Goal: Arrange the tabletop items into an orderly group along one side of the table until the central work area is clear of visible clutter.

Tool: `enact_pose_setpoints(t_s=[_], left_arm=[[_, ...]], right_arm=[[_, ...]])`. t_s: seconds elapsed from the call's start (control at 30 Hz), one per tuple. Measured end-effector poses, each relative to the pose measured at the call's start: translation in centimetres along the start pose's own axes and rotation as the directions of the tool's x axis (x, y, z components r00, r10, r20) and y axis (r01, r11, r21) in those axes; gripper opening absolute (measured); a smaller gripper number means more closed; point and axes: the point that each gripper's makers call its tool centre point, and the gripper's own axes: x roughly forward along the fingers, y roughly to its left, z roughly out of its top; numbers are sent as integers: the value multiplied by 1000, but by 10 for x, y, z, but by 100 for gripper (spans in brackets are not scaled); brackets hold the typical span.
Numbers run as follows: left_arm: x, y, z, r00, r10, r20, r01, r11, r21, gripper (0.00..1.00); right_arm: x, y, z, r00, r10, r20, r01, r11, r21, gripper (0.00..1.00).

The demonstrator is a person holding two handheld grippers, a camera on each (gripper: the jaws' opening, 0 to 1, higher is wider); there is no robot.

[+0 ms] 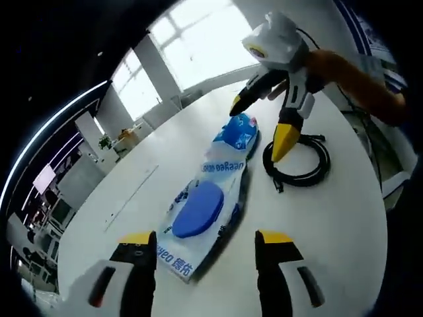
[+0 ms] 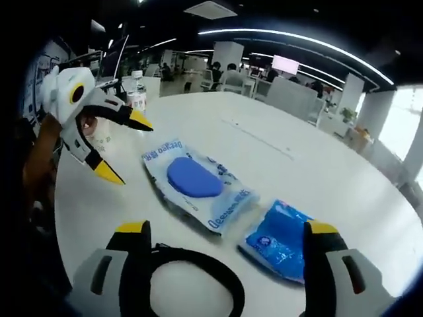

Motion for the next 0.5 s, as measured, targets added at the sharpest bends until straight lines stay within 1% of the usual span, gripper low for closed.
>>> enact_pose_setpoints(t_s=[0.07, 0.1, 0.17, 0.2, 0.23, 0.27, 0.3, 0.43, 0.5], left_arm=[[-1, 3, -1, 1000, 8, 1, -8, 1000, -6, 62], [-2, 4, -1, 1000, 12, 0, -12, 1000, -12, 64], [-2, 6, -3, 1000, 17, -5, -17, 1000, -23, 70], [-2, 8, -3, 1000, 31, -4, -31, 999, -28, 72], [-2, 12, -2, 999, 54, 0, -54, 998, -36, 75], [-1, 13, -3, 998, 59, -2, -59, 997, -41, 77], [-1, 15, -3, 998, 63, -4, -63, 997, -48, 78], [-1, 14, -1, 998, 58, 11, -57, 995, -87, 84], [0, 12, -1, 998, 60, 10, -59, 993, -104, 91]], right_arm=[[-3, 0, -2, 1000, -27, -9, 27, 1000, 8, 100], [-4, -1, -4, 999, -34, -17, 34, 999, 2, 100], [-4, -3, -6, 999, -49, -24, 49, 999, 4, 100], [-4, -4, -6, 998, -53, -26, 53, 999, 3, 100], [-4, -4, -7, 998, -52, -28, 52, 999, -1, 100], [-5, -4, -7, 998, -50, -28, 50, 999, 1, 100], [-6, 1, -9, 999, -44, -30, 45, 999, 2, 100], [-8, 7, -13, 999, -37, -33, 37, 999, -1, 100], [-10, 5, -13, 999, -42, -29, 42, 999, -1, 100]])
